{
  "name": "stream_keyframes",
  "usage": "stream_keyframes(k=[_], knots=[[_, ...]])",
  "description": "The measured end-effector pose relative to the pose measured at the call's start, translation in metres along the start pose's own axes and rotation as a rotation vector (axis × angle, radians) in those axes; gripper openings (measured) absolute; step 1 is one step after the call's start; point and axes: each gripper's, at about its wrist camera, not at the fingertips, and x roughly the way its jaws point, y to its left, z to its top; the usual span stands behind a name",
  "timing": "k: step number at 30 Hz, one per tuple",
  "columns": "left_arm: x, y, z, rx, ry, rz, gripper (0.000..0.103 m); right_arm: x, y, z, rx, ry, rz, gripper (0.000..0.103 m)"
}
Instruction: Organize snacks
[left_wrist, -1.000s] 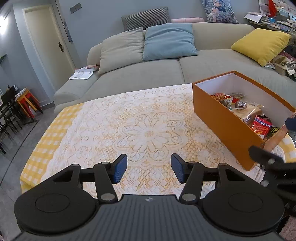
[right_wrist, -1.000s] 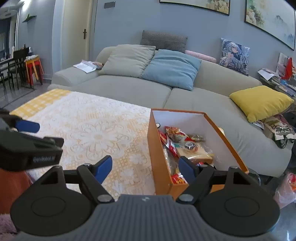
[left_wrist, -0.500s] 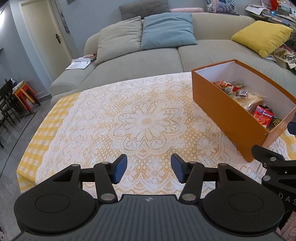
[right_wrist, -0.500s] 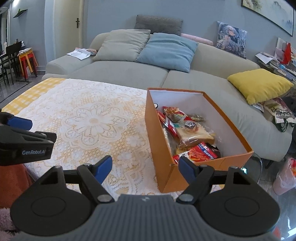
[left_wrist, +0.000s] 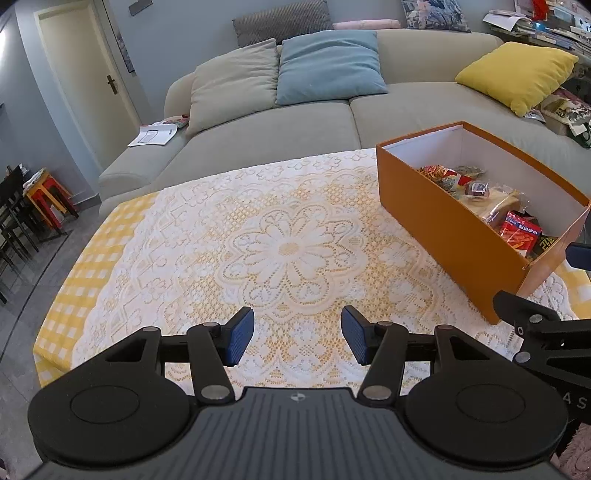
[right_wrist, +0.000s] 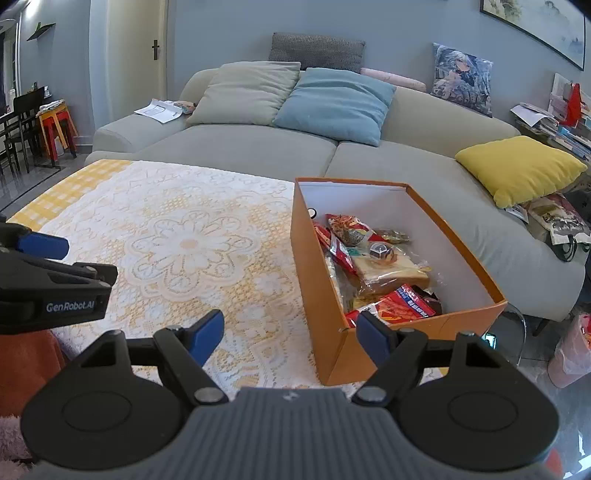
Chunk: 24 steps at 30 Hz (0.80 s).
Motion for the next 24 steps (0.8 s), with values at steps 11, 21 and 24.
stream_keyframes(k=[11, 21, 24], knots=[[-0.0012, 0.0031, 0.0015, -0.015, -0.003, 0.001, 0.064, 0.0017, 0.0024, 0.0009, -0.013, -0.004, 0.005, 0.077], [-0.0042, 0.0055, 0.0036, -0.029, -0.011, -0.002, 0.064, 0.0003, 0.0061, 0.0010, -0.020, -0.016, 0.025, 0.077], [-0.0050, 0.0066, 0.0040, -0.034, -0.014, -0.003, 0.064, 0.0000, 0.0071, 0.0019, -0.021, -0.019, 0.026, 0.077]])
